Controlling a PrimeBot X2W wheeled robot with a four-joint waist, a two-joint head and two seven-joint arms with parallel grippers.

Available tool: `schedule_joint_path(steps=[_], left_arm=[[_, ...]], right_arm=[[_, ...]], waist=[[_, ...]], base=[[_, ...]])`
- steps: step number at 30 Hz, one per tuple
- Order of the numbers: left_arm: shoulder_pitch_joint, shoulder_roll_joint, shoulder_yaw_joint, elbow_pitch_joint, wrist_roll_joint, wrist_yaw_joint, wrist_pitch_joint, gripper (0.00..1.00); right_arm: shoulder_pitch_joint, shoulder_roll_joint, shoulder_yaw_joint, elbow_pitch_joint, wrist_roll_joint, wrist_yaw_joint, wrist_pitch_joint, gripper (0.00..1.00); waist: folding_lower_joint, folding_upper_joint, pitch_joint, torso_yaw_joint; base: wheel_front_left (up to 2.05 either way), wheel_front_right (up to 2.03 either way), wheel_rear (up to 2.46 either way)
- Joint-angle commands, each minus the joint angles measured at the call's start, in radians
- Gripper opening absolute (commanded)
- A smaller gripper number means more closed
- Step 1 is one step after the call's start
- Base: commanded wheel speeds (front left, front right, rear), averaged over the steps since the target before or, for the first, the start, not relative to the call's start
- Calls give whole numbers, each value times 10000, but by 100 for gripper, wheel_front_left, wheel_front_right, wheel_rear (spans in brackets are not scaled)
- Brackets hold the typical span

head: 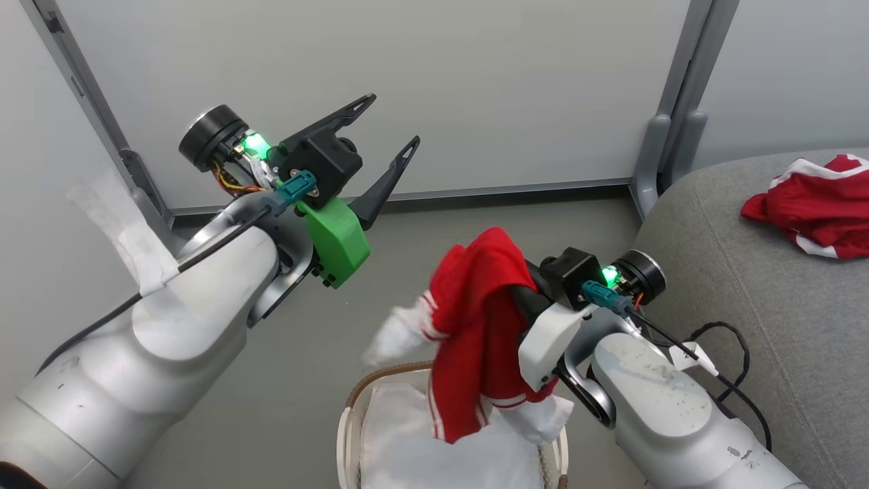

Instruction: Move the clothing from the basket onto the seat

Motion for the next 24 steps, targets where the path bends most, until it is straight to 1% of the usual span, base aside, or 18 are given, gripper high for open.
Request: schedule_joint_path(steps=[1,7,12,19,24], left_arm=[[208,79,19,43,-72,86,-93,100],[722,18,22,136,-326,206,-320,100],[1542,-46,36,67,-659,423,-622,100],[2915,-321,270,-34,-1230,910,-1121,100],[3649,-611,414,48,-1394,1066,-1344,100]], right_arm=[[139,-55,-44,-71,44,-14,-22,0],[199,-208,-229,-251,56,-14,-24,0],[351,-472,-562,-483,-96,-14,-24,0],[357,-895,-1076,-920,-325,-14,-24,0],[442,-1205,-1276,-1237,-472,-14,-22,0]], waist=[[0,0,-6,0],[0,0,-39,-98],[0,0,-29,-430],[0,0,65,-1277],[0,0,188,-1982]], base=[[0,0,0],[0,0,0],[0,0,0],[0,0,0],[0,0,0]])
